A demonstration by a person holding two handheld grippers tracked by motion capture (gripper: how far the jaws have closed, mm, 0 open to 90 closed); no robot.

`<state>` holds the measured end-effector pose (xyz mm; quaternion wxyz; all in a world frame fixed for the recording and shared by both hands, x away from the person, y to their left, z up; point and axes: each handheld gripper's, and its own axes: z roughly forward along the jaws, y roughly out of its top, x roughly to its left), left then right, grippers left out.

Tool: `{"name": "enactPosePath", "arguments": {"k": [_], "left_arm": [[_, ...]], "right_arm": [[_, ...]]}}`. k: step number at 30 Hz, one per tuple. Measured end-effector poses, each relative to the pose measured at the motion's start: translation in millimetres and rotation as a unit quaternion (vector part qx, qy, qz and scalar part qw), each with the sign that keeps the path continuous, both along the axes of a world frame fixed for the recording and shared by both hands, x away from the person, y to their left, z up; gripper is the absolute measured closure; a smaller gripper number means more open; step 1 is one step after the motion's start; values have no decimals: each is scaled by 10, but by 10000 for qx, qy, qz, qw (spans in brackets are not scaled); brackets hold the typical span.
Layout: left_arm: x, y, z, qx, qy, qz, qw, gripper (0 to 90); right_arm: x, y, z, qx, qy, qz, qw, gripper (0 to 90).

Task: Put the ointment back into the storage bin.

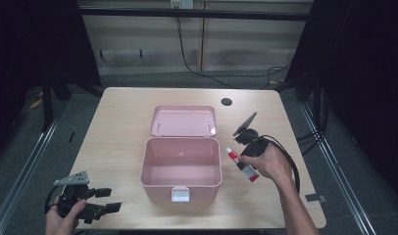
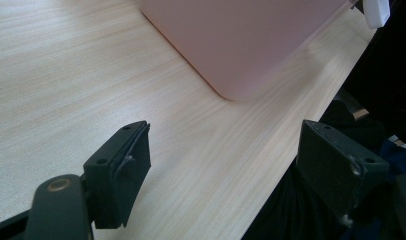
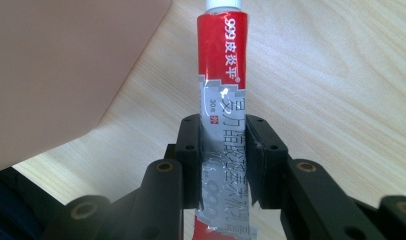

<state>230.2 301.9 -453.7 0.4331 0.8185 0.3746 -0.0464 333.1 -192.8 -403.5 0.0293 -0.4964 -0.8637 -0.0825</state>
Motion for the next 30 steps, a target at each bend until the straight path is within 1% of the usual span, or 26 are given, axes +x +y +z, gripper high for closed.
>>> {"name": "enactPosePath", "arguments": {"k": [4,6,7,9,10,12,15,19,21,25,27,28,30], "left_arm": [[-1,0,-1,-10,12,3,10000,215],[1,0,-2,-5,7,5,10000,215],[-1,0,-1,-9,8,7,10000,215],[-4,-1,1,-13,7,19,10000,215],[-3,3,2,-5,-10,20,10000,215],[0,0,-2,-4,8,0,10000,215],[-2,-8,-2,-11,24,-9,10000,215],[-3,-5,-3,-6,26,-5,10000,215],[-1,-2,-3,-8,19,0,10000,215],[-2,-6,-3,14,12,-12,10000,215],[-3,-5,-3,1,24,-4,10000,215],[-2,-6,-5,13,23,-14,10000,215],[-2,-6,-6,10,35,-37,10000,215]], "right_arm": [[4,-14,51,5,-50,19,10000,706],[0,-17,65,-12,-37,32,10000,706],[-8,-24,90,-25,-72,11,10000,705],[-9,-34,111,-35,-58,3,10000,705],[-10,-62,149,-9,-112,-32,9999,706],[-16,-79,184,25,-149,-37,9999,706],[-23,-86,214,26,-158,-34,9999,706],[-28,-79,239,2,-176,28,9998,706],[-34,-69,254,42,-234,168,9996,706],[-40,-69,288,34,-289,197,9994,706],[-51,-67,334,32,-306,158,9994,705],[-54,-70,346,80,-337,144,9993,706],[-57,-70,374,68,-336,127,9993,705]]}}
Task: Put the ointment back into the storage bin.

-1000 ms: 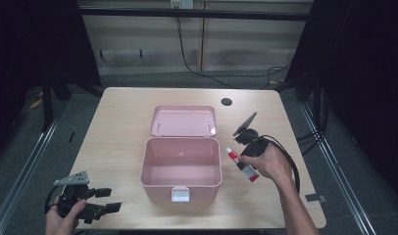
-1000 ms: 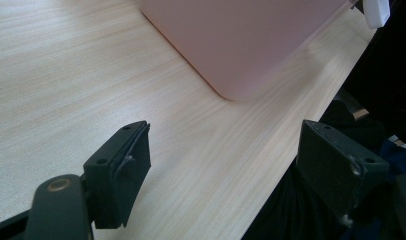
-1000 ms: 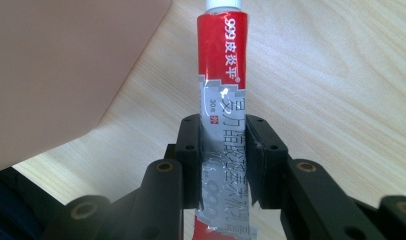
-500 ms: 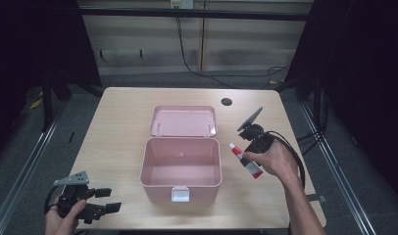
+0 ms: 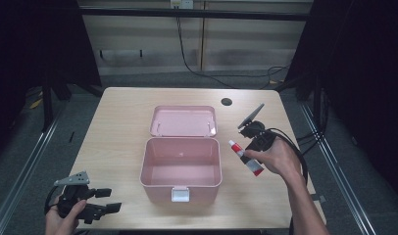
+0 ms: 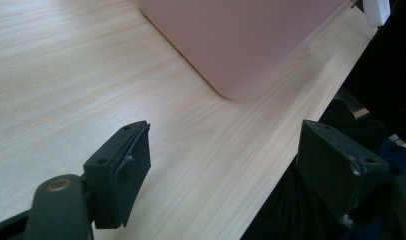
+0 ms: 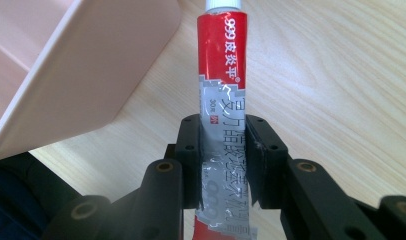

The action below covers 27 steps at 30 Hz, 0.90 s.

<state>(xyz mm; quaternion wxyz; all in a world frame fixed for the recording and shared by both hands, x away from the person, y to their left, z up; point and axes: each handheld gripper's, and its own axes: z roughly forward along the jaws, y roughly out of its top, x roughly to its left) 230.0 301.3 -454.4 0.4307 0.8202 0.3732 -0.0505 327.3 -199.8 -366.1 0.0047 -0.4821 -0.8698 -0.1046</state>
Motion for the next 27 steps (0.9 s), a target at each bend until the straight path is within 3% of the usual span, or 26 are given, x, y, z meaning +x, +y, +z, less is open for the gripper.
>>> {"name": "enactPosePath", "arguments": {"k": [17,27], "left_arm": [[3,0,-1,7,-15,17,10000,215],[3,3,-2,0,-10,19,10000,215]], "right_arm": [[-11,94,271,75,-203,81,9997,705],[-28,241,432,184,-323,476,9982,705]]}}
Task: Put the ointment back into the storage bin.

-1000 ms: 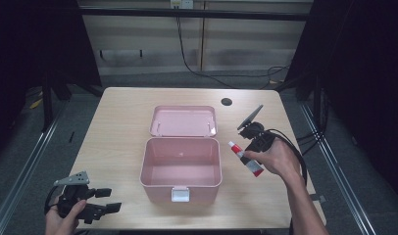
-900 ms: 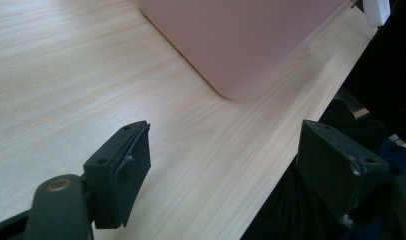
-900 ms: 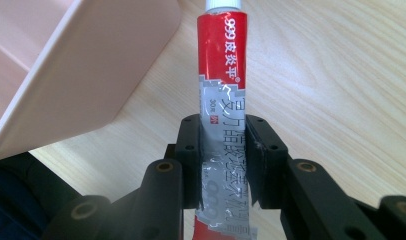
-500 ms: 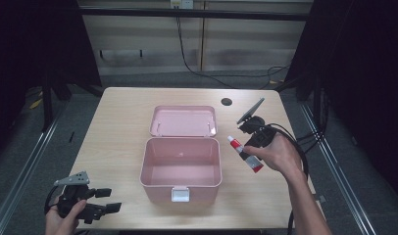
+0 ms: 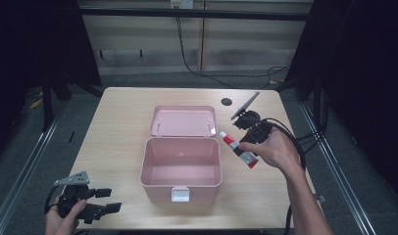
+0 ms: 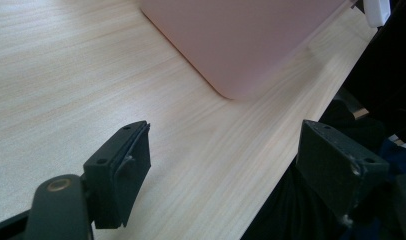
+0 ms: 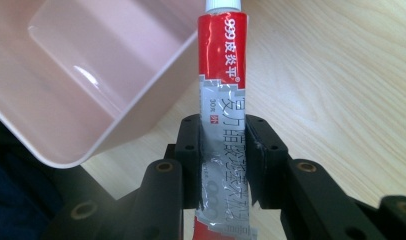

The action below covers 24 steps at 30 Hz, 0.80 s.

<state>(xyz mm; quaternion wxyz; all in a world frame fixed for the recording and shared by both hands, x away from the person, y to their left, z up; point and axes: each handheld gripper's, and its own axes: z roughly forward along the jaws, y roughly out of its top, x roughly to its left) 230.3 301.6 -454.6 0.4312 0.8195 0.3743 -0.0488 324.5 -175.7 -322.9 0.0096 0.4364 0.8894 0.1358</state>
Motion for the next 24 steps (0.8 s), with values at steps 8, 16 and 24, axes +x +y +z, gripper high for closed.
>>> {"name": "enactPosePath", "arguments": {"k": [8,16,24], "left_arm": [[0,-2,-2,-4,9,1,10000,215],[0,-1,-1,1,6,1,10000,215],[2,5,1,-8,-1,-22,10000,215]], "right_arm": [[-16,59,66,128,-22,331,9994,705],[-35,183,134,156,-178,976,9949,705],[-37,264,104,161,-164,1557,9875,704]]}}
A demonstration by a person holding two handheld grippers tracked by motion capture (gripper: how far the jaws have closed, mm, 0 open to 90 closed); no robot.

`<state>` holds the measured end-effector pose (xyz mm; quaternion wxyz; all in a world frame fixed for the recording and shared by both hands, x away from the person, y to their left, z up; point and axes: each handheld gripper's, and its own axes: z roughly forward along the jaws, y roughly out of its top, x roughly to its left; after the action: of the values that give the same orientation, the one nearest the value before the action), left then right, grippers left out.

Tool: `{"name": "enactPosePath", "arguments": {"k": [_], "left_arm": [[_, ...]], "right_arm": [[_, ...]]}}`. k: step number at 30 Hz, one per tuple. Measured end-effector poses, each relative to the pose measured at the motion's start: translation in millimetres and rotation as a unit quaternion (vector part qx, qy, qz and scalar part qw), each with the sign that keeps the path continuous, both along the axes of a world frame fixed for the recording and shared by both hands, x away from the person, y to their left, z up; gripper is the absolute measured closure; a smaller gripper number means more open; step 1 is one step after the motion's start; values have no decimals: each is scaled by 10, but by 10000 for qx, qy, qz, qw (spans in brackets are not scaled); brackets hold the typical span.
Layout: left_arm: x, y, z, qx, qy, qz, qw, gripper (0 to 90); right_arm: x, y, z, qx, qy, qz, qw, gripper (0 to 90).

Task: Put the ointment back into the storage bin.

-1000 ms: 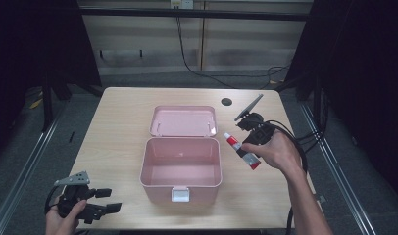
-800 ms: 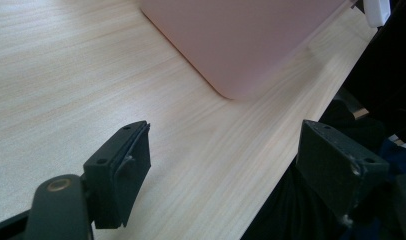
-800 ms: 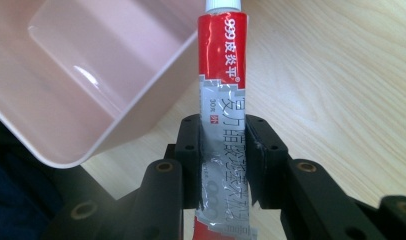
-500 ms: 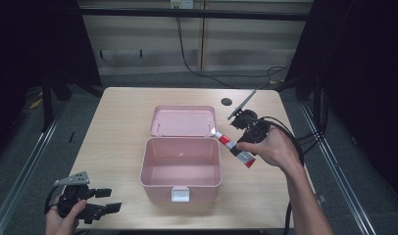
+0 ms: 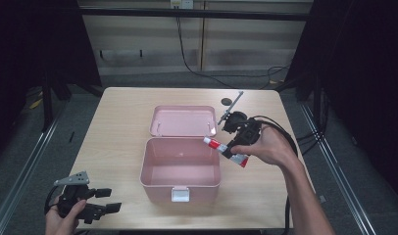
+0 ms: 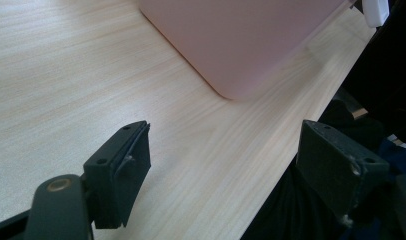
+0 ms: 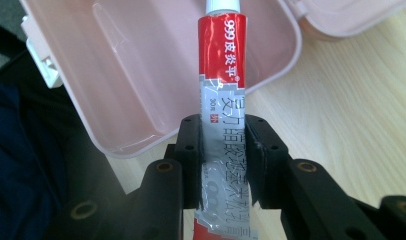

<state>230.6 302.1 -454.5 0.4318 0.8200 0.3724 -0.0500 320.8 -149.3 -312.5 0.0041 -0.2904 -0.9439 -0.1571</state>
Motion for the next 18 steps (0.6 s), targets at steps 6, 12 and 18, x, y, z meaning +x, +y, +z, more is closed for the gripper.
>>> {"name": "enactPosePath", "arguments": {"k": [6,12,18], "left_arm": [[0,-3,-1,-7,17,9,10000,215],[-2,-12,-4,-1,12,20,10000,215],[-1,-7,-1,-1,5,9,10000,215]], "right_arm": [[-41,71,-11,15,-5,518,9987,704],[-66,184,11,3,44,791,9969,705],[-95,313,48,-34,29,1072,9942,705]]}}
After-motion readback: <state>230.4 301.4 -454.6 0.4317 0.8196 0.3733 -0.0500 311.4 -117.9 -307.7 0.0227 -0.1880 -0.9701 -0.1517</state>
